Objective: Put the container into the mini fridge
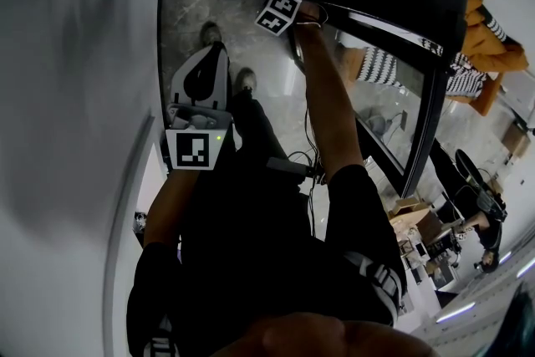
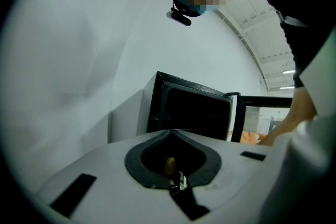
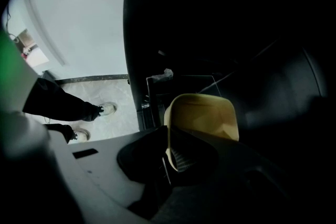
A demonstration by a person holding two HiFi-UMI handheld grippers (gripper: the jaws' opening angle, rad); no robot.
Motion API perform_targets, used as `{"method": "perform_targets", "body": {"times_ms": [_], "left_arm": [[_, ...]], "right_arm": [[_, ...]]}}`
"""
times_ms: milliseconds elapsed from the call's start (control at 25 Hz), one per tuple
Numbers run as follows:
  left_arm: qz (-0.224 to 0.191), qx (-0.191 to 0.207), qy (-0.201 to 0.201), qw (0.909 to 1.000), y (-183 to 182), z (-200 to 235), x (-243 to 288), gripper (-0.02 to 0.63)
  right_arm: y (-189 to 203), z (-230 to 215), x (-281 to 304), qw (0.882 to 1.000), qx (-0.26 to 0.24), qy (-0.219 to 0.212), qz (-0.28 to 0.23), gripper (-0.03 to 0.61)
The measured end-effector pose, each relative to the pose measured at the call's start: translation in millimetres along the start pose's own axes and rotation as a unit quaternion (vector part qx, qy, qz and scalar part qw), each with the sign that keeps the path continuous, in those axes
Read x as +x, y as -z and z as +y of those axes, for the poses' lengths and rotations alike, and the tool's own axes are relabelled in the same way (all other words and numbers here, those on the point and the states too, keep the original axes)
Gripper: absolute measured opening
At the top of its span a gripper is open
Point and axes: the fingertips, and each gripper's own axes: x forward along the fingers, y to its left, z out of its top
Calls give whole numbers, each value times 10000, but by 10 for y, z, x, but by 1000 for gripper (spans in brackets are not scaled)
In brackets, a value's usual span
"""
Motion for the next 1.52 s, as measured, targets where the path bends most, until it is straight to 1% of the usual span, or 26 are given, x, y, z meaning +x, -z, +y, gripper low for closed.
{"method": "perform_targets", "body": {"times_ms": [200, 360, 520, 680, 760, 880, 960, 1040, 1120, 1280, 1360, 1440, 1520], "left_arm": [[-101, 40, -23, 9999, -45, 24, -22, 5], [-108, 17, -50, 9999, -37, 22, -34, 5], [-134, 16, -64, 9999, -58, 15, -82, 5], [-147, -12, -100, 9998, -82, 46, -202, 5], [-233, 20, -104, 9997, -155, 50, -240, 5], [-253, 20, -114, 9996, -224, -35, -254, 5], [-301, 29, -124, 9995, -296, -111, -288, 5], [-391, 28, -112, 9992, -407, -200, -331, 5], [-391, 97, -80, 9992, -494, -303, -400, 5], [-585, 138, -107, 9981, -751, -544, -585, 5], [-680, 150, -123, 9975, -877, -704, -707, 5], [-818, 48, -173, 9965, -1014, -882, -861, 5], [-851, 84, -165, 9962, -1087, -1071, -1019, 5]], "right_arm": [[-2, -16, -9, 10000, 53, 5, 22, 14], [101, 111, 86, 9997, 111, -217, 75, 53], [-3, -29, -130, 9997, 239, 33, -68, 69], [-145, -1, -375, 9991, 272, 197, -251, 71], [-205, 9, -529, 9982, 344, 293, -389, 68], [-191, -11, -773, 9955, 556, 446, -628, 38], [-179, -17, -988, 9920, 781, 553, -824, 14], [-169, -39, -1250, 9862, 1086, 655, -1063, 3], [-157, -61, -1548, 9771, 1481, 711, -1349, 2], [-69, -103, -2205, 9509, 2300, 845, -1889, 2], [-21, -76, -2544, 9389, 2561, 910, -2113, 2], [21, 36, -2873, 9276, 2779, 880, -2337, 0], [83, 172, -3170, 9127, 3072, 766, -2585, 0]]}}
